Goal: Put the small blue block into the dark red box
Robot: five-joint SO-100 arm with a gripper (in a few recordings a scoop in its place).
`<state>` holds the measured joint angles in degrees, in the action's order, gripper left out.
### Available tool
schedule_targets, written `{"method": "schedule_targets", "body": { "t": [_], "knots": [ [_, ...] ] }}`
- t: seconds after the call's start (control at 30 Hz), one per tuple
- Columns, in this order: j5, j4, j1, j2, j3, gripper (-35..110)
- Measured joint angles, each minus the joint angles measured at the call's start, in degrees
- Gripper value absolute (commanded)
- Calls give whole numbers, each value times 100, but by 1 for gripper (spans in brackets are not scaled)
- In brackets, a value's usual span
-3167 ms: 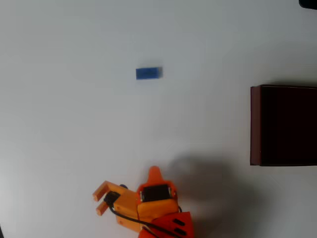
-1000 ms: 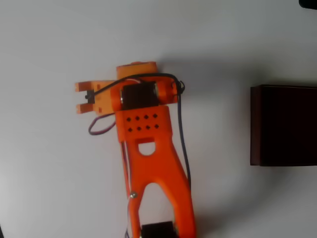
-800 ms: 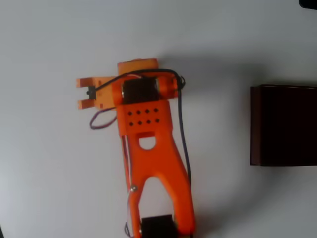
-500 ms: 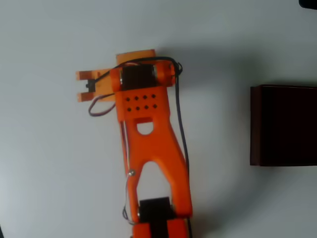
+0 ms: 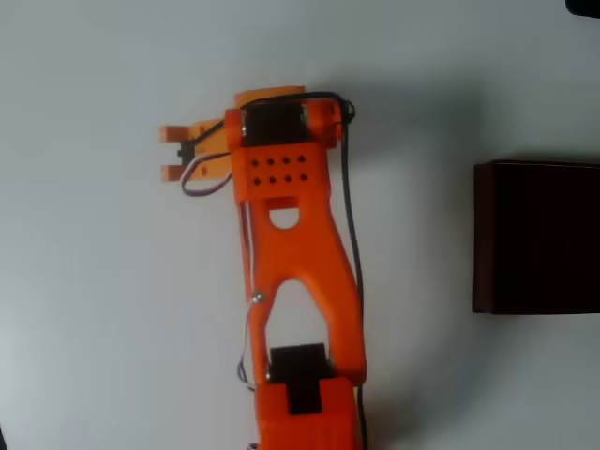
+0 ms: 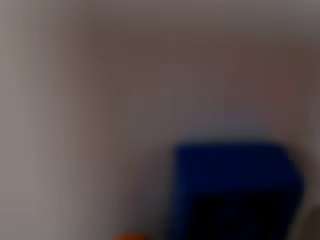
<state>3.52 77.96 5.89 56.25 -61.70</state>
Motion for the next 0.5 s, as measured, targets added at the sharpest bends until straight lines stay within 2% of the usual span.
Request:
{"method": "schedule_targets", "body": {
  "t": [0.1,0.3,0.5],
  "knots": [
    [9,18,-97,-105,79,18],
    [9,-9,-114,-343,246,1],
    [-26,229,-141,-633,721,0]
  ]
}}
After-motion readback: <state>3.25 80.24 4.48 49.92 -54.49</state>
